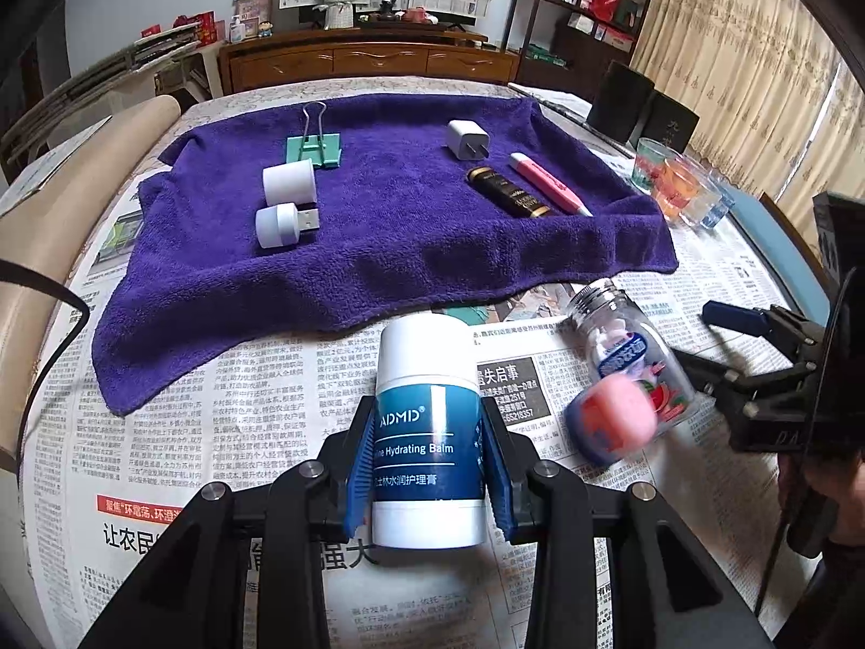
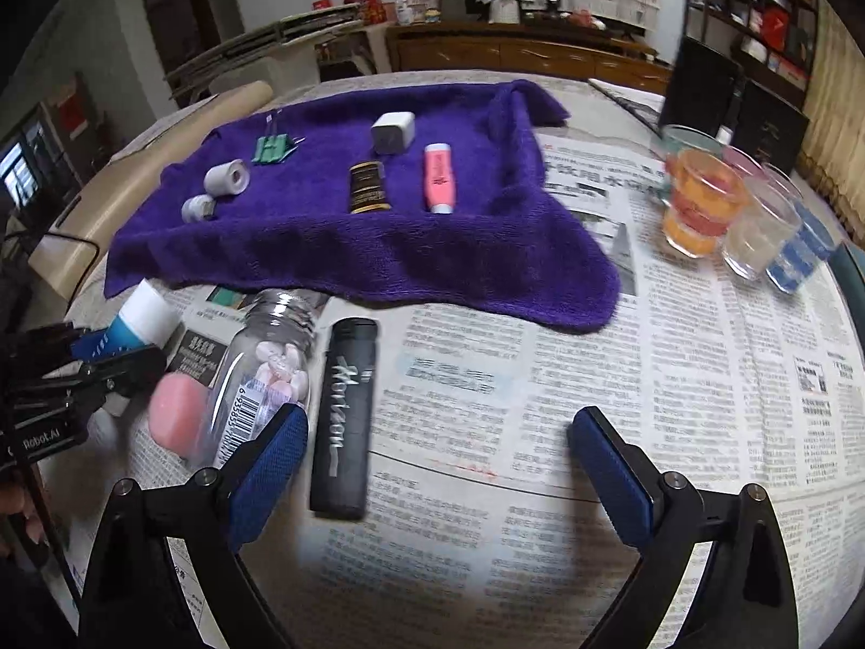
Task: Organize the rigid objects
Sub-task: 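Close the right tool on the black Horizon case while the left tool holds the bottle, then carry the Horizon case with the right tool onto the towel while the left tool places the bottle there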
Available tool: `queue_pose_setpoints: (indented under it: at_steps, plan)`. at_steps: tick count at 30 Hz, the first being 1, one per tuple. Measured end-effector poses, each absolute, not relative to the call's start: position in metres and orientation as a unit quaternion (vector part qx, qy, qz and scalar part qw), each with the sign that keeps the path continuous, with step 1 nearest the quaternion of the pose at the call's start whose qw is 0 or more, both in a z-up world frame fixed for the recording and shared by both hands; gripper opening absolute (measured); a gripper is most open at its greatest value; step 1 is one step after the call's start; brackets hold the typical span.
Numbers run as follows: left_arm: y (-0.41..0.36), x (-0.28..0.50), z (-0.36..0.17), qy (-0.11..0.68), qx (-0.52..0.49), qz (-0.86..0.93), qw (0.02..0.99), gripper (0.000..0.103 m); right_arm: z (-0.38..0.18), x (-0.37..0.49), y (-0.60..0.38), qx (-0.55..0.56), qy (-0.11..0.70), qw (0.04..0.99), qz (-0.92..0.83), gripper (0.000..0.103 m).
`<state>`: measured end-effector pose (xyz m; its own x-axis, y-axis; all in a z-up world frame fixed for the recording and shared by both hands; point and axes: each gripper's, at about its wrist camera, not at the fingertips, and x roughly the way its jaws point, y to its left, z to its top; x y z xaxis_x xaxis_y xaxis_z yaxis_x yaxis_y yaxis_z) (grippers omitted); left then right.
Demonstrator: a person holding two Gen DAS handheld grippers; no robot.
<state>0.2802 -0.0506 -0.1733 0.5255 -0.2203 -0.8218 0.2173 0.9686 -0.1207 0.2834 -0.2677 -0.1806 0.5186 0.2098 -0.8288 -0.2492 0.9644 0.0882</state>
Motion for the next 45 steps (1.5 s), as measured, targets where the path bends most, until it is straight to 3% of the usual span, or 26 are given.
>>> queue_pose_setpoints:
  at_steps: [3, 11, 15, 16, 19, 45]
  plan:
    - [-0.046, 0.279, -0.173, 0.47, -0.007, -0.125, 0.874, 0.034, -0.184, 0.283, -0.254, -0.052, 0.472, 0.871, 0.124, 0.097]
    - [-0.038, 0.278, -0.173, 0.471, -0.018, -0.123, 0.873, 0.034, -0.181, 0.273, -0.245, -0.07, 0.448, 0.88, 0.142, 0.068]
    - [-0.038, 0.277, -0.175, 0.473, -0.019, -0.126, 0.872, 0.034, -0.178, 0.274, -0.248, -0.063, 0.449, 0.88, 0.139, 0.045]
    - [-0.037, 0.276, -0.175, 0.474, -0.021, -0.125, 0.872, 0.034, -0.177, 0.273, -0.247, -0.065, 0.448, 0.88, 0.142, 0.034]
    - [-0.033, 0.278, -0.173, 0.473, -0.028, -0.122, 0.872, 0.034, -0.177, 0.266, -0.24, -0.08, 0.444, 0.88, 0.15, 0.021]
    - [-0.011, 0.284, -0.137, 0.444, -0.056, -0.112, 0.887, 0.034, -0.147, 0.26, -0.263, -0.021, 0.447, 0.88, 0.159, 0.021]
